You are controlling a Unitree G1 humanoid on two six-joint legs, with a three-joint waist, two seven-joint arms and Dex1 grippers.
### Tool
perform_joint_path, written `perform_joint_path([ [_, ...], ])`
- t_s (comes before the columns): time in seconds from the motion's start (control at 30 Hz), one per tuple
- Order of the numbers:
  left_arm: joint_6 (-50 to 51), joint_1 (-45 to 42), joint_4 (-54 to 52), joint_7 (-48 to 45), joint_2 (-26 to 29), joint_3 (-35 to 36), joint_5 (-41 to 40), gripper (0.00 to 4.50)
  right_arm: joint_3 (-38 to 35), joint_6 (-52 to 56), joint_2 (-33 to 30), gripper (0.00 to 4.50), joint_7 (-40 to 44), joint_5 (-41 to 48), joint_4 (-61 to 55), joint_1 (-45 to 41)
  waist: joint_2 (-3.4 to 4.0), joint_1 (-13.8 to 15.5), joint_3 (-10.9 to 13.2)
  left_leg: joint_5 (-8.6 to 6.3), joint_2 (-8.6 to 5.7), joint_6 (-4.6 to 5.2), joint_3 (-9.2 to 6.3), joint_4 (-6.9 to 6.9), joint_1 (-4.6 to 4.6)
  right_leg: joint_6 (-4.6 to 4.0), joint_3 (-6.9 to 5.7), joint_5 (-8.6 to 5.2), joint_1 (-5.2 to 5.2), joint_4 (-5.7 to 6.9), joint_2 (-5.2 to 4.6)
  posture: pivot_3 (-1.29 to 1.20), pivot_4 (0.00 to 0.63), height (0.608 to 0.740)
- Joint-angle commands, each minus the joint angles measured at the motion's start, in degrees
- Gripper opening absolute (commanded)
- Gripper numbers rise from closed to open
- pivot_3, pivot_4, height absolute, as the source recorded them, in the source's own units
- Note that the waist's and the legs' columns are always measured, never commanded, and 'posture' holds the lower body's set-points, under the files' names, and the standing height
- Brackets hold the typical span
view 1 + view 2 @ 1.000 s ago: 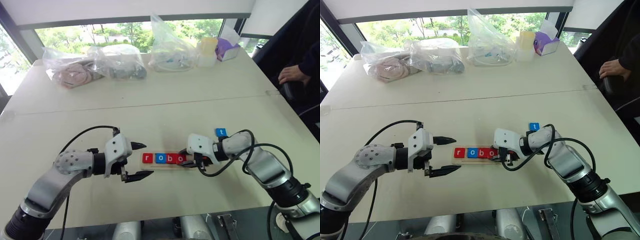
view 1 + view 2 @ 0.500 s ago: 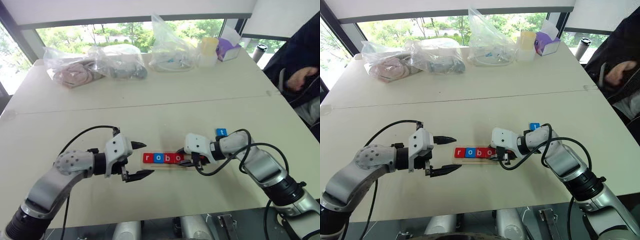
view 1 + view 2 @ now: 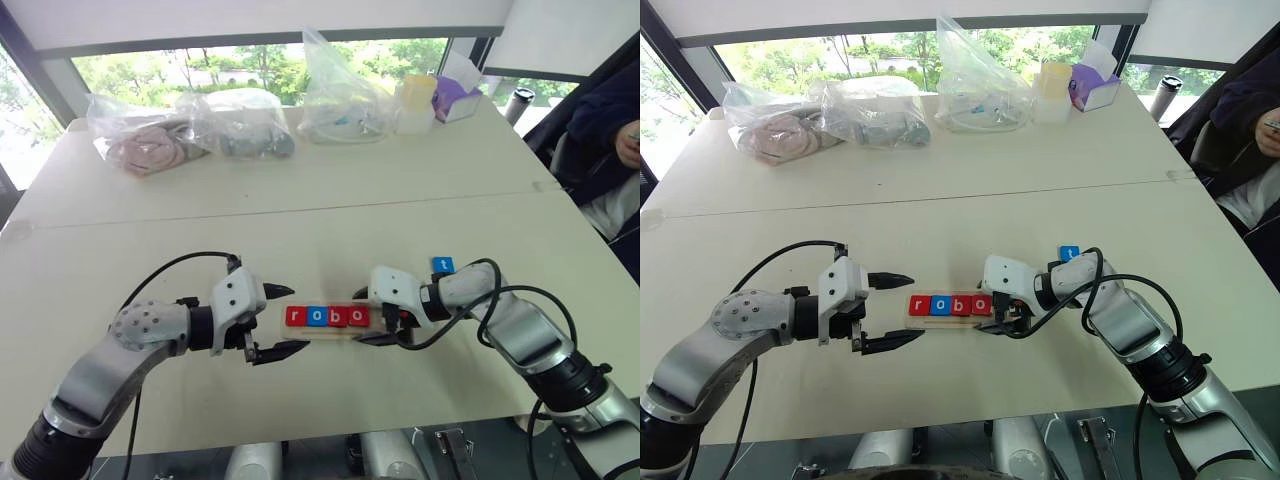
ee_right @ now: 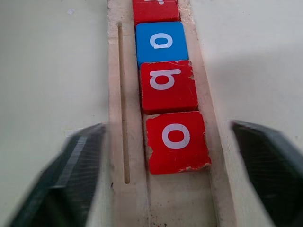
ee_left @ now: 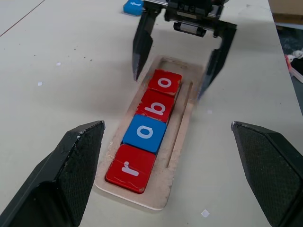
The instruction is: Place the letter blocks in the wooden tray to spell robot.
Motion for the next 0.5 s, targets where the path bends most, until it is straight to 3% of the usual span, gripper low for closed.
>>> perform_joint_path([
  [0.03, -0.3, -0.7, -1.4, 0.0, -0.2, 0.3, -0.2, 4.5, -1.8, 0.9, 0.5, 4.44, 0.0, 1.7, -2.5, -1.7, 0.0, 0.0, 0.0, 0.0, 0.0, 0.0, 0.0, 0.0, 0.0, 0.0, 0.0, 0.0, 0.0, 0.0, 0.0, 0.0, 0.15, 0.74],
  [0.27, -0.2, -0.6, -1.7, 0.3, -0.5, 0.1, -0.1, 4.5, -7.4, 4.5, 0.2, 4.44, -2.8, 4.7, -4.0, -2.6, 0.0, 0.0, 0.0, 0.0, 0.0, 0.0, 0.0, 0.0, -0.01, 0.0, 0.0, 0.0, 0.0, 0.0, 0.0, 0.0, 0.15, 0.74],
  [0.4, -0.4, 0.0, -2.0, 0.4, -0.4, 0.3, 0.0, 4.5, -15.4, 10.5, 2.0, 4.44, -10.9, 6.3, -4.0, -2.1, -0.01, 0.1, 0.0, 0.0, -0.01, 0.0, 0.0, 0.01, -0.01, 0.0, 0.0, 0.0, 0.0, 0.0, -0.01, 0.0, 0.15, 0.74],
  [0.5, -0.4, 0.5, -2.2, 0.5, -0.4, 0.5, -0.1, 4.5, -22.1, 19.7, 5.7, 4.44, -23.1, 3.9, -3.1, -1.5, 0.0, 0.0, 0.0, 0.0, 0.0, 0.0, 0.0, 0.0, -0.01, -0.01, 0.0, 0.0, 0.0, 0.01, -0.01, 0.0, 0.15, 0.74],
])
